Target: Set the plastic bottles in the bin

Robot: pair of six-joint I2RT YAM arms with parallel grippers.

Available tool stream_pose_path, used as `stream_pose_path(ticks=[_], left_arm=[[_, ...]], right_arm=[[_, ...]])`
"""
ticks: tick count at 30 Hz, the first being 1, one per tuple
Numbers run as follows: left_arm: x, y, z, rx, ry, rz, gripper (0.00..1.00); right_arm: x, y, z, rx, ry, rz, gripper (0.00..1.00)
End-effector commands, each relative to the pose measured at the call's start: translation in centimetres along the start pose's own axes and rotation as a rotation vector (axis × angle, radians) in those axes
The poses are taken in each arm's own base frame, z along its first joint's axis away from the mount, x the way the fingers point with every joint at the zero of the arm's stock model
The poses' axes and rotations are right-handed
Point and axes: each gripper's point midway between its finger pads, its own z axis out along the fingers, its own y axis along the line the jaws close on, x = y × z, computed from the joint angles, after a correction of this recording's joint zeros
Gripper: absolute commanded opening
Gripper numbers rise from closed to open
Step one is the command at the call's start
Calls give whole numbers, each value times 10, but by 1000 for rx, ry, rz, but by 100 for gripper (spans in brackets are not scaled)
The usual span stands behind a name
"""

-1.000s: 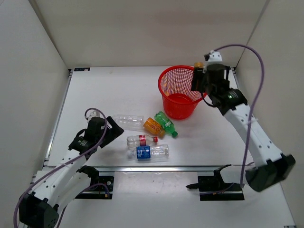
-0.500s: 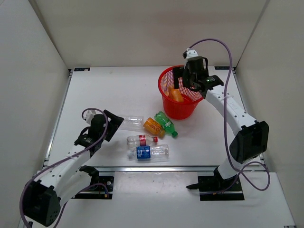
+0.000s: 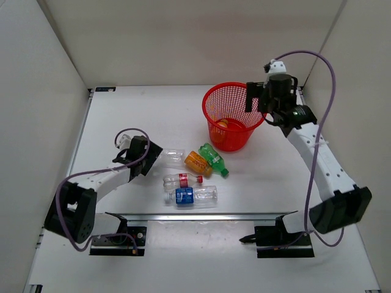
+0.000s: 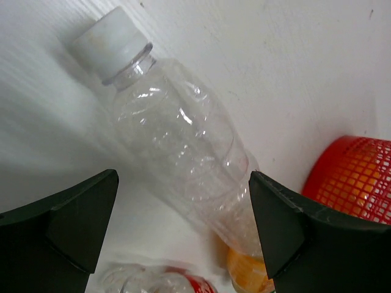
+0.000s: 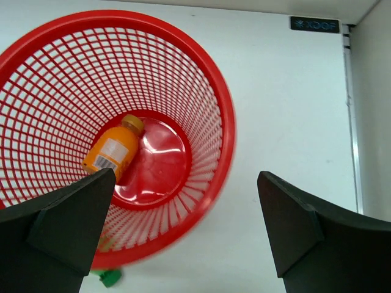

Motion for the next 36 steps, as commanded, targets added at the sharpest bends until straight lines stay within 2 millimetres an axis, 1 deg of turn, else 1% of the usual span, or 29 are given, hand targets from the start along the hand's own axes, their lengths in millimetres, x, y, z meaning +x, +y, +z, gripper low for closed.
stream_pose_path(ticks=[1,2,3,4,5,6,7,9,10,11,13,14,16,17,18,19,21,22,24,25,26,27,29,30,32,33,34,35,36], left_arm=[[-21,-33,7,55,-55,-3,99],[-20,-39,14,73,-51,15,99],[-18,-38,19,64,-42,14,98],[-20,-39,24,65,-44,5,96],[-19,-43,30,67,-39,15,94],[-16,-37,37,37,-26,24,92],[-14,-39,44,26,-12,44,90],[-14,-42,51,4,0,52,83],[-7,-39,54,-5,22,69,78],[-7,-41,54,2,23,64,71],[-5,-40,58,-4,31,75,63],[-8,-41,58,-7,23,89,59],[-17,-48,55,5,3,109,55],[-24,-56,51,25,-9,132,52],[-35,-66,47,45,-32,136,53],[-44,-79,39,79,-62,174,53],[-71,-118,19,180,-132,238,52],[-78,-128,14,196,-147,251,52],[-101,-173,-11,268,-202,314,51],[-108,-198,-27,312,-231,329,52],[-106,-213,-37,347,-242,360,51],[-118,-235,-55,387,-292,372,52],[-117,-282,-91,492,-353,398,53],[-116,-292,-95,502,-381,417,53],[-107,-334,-126,586,-438,446,54],[-103,-341,-123,572,-470,483,56],[-92,-361,-130,611,-483,511,56],[-79,-381,-145,695,-478,530,56],[-62,-389,-137,729,-466,583,60]], right_arm=[[-7,-28,-36,61,-73,62,99],[-1,-35,-43,66,-73,76,99],[10,-44,-42,83,-47,85,100],[16,-47,-47,83,-29,89,99],[23,-58,-50,109,-1,92,99],[34,-69,-52,140,35,108,99],[37,-78,-56,169,41,108,99],[53,-95,-62,218,85,117,99],[57,-100,-68,235,87,122,99],[58,-104,-74,242,80,130,99],[74,-116,-80,276,110,149,99],[80,-115,-84,274,114,162,100],[91,-126,-91,305,132,180,99],[95,-127,-93,307,135,188,100],[100,-129,-97,311,145,181,99],[110,-131,-97,321,178,181,99],[123,-135,-102,339,210,169,99],[127,-138,-104,351,222,170,100],[135,-137,-107,353,221,184,99],[142,-136,-108,350,222,193,99],[152,-135,-107,351,241,204,100],[155,-132,-107,331,233,216,99],[161,-132,-112,324,228,222,99],[169,-131,-111,324,247,226,99],[172,-132,-115,327,242,230,99],[176,-132,-115,330,251,227,99],[180,-131,-115,332,255,227,99],[178,-127,-116,320,240,225,99],[178,-125,-114,308,229,217,100]])
